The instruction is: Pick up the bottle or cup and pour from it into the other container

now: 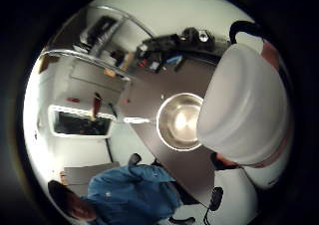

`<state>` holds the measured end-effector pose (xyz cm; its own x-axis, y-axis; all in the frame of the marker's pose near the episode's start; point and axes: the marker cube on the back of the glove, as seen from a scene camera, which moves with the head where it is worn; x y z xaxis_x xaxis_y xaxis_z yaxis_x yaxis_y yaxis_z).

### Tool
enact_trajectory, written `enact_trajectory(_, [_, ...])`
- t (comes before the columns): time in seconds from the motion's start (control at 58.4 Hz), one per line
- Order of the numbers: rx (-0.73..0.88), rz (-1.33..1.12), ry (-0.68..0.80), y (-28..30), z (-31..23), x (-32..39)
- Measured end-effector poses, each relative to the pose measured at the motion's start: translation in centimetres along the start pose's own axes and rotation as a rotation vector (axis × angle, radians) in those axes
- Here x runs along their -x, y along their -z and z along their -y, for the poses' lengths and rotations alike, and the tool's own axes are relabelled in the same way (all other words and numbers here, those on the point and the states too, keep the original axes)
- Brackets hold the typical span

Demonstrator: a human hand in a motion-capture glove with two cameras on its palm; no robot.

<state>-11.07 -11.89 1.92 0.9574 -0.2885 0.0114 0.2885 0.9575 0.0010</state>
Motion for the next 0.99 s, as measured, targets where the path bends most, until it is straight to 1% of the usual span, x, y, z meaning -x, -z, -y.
enact_trajectory(0.154, [0.154,-0.227,0.041,-0.7,1.6,3.8])
enact_trajectory(0.24, [0.225,-0.417,0.058,-1.5,2.2,5.4])
enact_trajectory(0.411, [0.303,-0.852,0.134,-4.2,3.4,10.3])
enact_trajectory(0.531, [0.338,-1.044,0.16,-5.6,3.8,12.0])
enact_trajectory(0.651, [0.351,-1.101,0.19,-7.0,4.1,13.4])
enact_trajectory(0.993, [0.343,-1.046,0.197,-7.4,4.3,14.7])
